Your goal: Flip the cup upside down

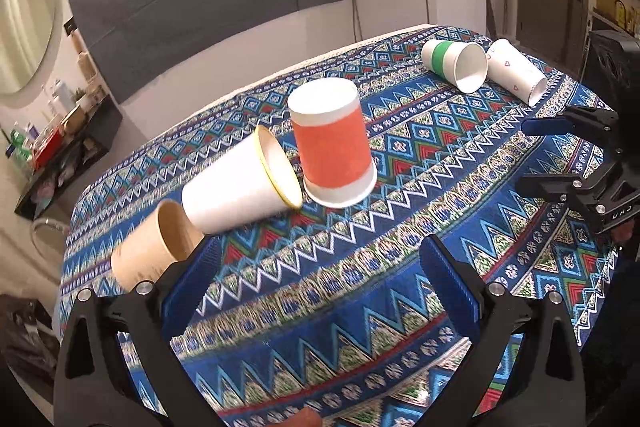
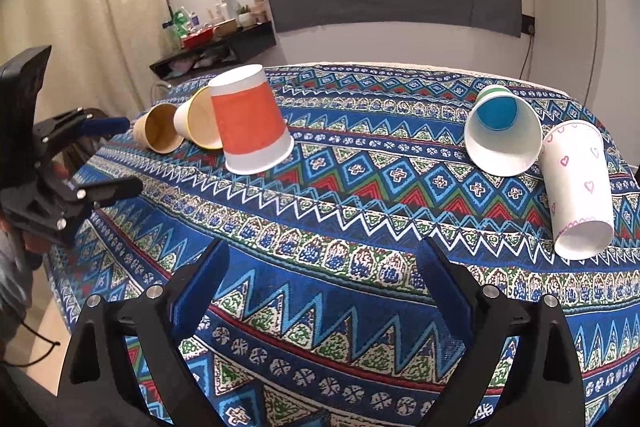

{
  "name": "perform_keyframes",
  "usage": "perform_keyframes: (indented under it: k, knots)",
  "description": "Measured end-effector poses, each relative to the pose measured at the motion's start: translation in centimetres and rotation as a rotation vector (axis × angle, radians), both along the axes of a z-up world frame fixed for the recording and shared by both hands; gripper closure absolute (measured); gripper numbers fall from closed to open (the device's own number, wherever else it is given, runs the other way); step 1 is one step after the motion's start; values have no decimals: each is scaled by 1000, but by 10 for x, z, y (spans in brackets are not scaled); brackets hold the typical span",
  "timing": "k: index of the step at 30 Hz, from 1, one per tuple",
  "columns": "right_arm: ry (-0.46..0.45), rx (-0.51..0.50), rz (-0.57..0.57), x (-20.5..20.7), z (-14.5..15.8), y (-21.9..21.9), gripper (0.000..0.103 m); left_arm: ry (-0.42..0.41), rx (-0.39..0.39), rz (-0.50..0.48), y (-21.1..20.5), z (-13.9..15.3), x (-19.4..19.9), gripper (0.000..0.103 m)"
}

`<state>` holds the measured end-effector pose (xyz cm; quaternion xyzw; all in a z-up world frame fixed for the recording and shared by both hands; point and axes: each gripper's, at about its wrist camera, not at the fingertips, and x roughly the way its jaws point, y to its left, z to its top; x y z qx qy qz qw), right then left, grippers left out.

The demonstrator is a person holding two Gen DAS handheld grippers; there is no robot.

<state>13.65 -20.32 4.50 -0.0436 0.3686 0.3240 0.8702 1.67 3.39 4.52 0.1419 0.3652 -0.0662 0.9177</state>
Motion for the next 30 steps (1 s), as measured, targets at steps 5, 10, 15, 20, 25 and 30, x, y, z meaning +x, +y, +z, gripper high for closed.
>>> perform_keyframes:
  k: [5, 10, 15, 20, 25, 30]
  knots:
    - [1, -1, 16, -5, -2, 4, 11, -28, -47, 30, -3, -3, -13, 6]
    - [-3, -25, 23, -9, -8, 9, 10, -79, -27, 106, -7, -13, -22, 6]
    - [3, -5, 18, -10, -9, 7, 10, -105, -37, 140, -15, -23, -29, 6]
    - [18, 43, 13, -12, -11, 0, 10, -101, -82, 154, -18, -29, -31, 6]
    - [-9, 74, -2, -17, -8, -6, 10, -114, -113, 187, -16, -32, -30, 6]
    - [-33, 52, -21, -20, -7, -5, 10, -111, -150, 217, -9, -32, -29, 6]
